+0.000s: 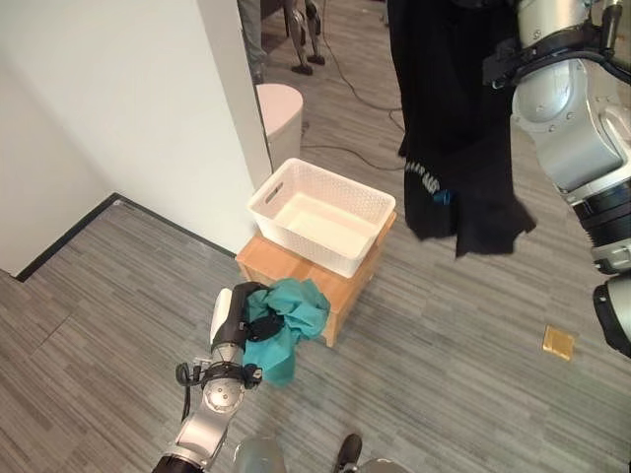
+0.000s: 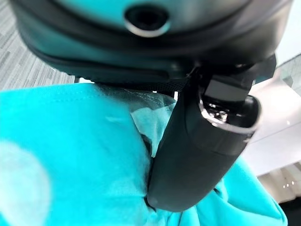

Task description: Pick up bed clothes into laundry basket.

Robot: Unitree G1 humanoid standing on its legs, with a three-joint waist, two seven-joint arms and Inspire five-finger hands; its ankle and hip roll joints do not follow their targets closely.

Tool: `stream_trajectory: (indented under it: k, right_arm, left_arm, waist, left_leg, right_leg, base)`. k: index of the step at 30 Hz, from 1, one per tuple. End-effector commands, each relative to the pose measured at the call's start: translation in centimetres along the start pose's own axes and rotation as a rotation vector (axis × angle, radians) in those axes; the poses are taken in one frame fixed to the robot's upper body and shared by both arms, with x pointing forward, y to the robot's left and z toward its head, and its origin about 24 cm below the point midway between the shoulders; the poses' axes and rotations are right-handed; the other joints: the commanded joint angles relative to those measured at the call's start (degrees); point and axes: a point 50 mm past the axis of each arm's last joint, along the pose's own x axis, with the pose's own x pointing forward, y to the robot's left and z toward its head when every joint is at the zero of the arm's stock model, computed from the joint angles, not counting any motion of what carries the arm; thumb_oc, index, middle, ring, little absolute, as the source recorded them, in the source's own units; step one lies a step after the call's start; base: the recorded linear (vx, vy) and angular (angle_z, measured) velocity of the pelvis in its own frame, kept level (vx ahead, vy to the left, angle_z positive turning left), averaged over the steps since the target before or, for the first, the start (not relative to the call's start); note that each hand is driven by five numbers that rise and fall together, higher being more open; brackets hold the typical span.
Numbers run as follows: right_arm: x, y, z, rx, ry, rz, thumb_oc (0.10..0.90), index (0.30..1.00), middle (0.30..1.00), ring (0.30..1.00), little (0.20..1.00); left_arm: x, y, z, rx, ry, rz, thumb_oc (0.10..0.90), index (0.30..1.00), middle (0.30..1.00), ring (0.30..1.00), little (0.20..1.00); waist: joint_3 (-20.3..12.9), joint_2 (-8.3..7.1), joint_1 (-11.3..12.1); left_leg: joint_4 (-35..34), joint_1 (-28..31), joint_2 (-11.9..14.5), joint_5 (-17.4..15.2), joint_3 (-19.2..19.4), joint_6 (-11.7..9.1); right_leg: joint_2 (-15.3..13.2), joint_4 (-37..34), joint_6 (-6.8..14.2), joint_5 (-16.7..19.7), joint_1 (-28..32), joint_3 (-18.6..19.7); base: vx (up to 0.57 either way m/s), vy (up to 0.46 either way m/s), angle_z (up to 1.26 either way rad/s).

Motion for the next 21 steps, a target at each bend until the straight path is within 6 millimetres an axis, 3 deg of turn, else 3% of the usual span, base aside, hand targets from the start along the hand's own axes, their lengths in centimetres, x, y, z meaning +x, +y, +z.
stream_trajectory:
  k: [1, 5, 12, 16, 21]
  right_arm:
    - [2.6, -3.7, 3.4, 0.002, -0.144, -0.134, 0.400, 0.300, 0.300, 0.300, 0.300]
    - [2.9, -3.6, 3.6, 0.020, -0.135, -0.149, 0.400, 0.300, 0.300, 0.300, 0.300]
    - [2.9, -4.7, 2.5, -0.087, -0.101, -0.202, 0.400, 0.300, 0.300, 0.300, 0.300]
    - [2.2, -5.4, -0.8, -0.233, -0.012, -0.167, 0.400, 0.300, 0.300, 0.300, 0.300]
    - [1.2, -6.1, -3.5, -0.266, 0.084, -0.180, 0.400, 0.300, 0.300, 0.300, 0.300]
  left_arm:
    - [0.5, 1.0, 3.5, -0.048, -0.217, 0.049, 0.400, 0.300, 0.300, 0.300, 0.300]
    - [0.3, 0.3, 3.5, -0.055, -0.208, 0.027, 0.400, 0.300, 0.300, 0.300, 0.300]
    - [0.5, -0.4, 3.5, -0.023, -0.210, 0.010, 0.400, 0.300, 0.300, 0.300, 0.300]
    - [0.6, -0.3, 3.6, -0.013, -0.215, 0.008, 0.400, 0.300, 0.300, 0.300, 0.300]
    - [0.5, -0.7, 3.4, -0.009, -0.206, -0.015, 0.400, 0.300, 0.300, 0.300, 0.300]
  waist:
    - [-8.1, 0.54, 2.5]
    - [-9.1, 1.73, 1.8]
    - [-10.5, 2.56, 0.5]
    - [-10.0, 2.57, 0.0]
    - [-9.1, 2.95, -0.4]
  left_leg:
    - [-5.3, 0.1, 1.6, 0.6, -1.2, -0.9]
    - [-8.9, 2.2, 3.4, 2.5, 0.0, -1.3]
    - [-12.3, 5.3, 2.0, 2.0, 1.1, -1.2]
    - [-12.6, 4.7, 1.2, 1.2, 1.8, -0.8]
    - [-12.6, 3.3, 0.4, 0.4, 2.2, -0.3]
  right_leg:
    - [-5.6, -2.9, 12.0, -3.0, 1.9, -3.6]
    - [-5.3, -2.9, 11.6, -4.4, 4.1, -3.2]
    - [-5.8, -2.9, 11.9, -4.7, 5.1, -3.2]
    - [-7.0, -2.9, 12.8, -4.5, 4.2, -3.2]
    - [-8.1, -2.9, 13.7, -4.0, 2.9, -3.4]
  base:
    - [0.20, 0.121, -0.30]
    - [0.18, 0.102, -0.19]
    - [0.14, 0.093, 0.04]
    - [0.04, 0.067, 0.00]
    - [0.00, 0.042, -0.11]
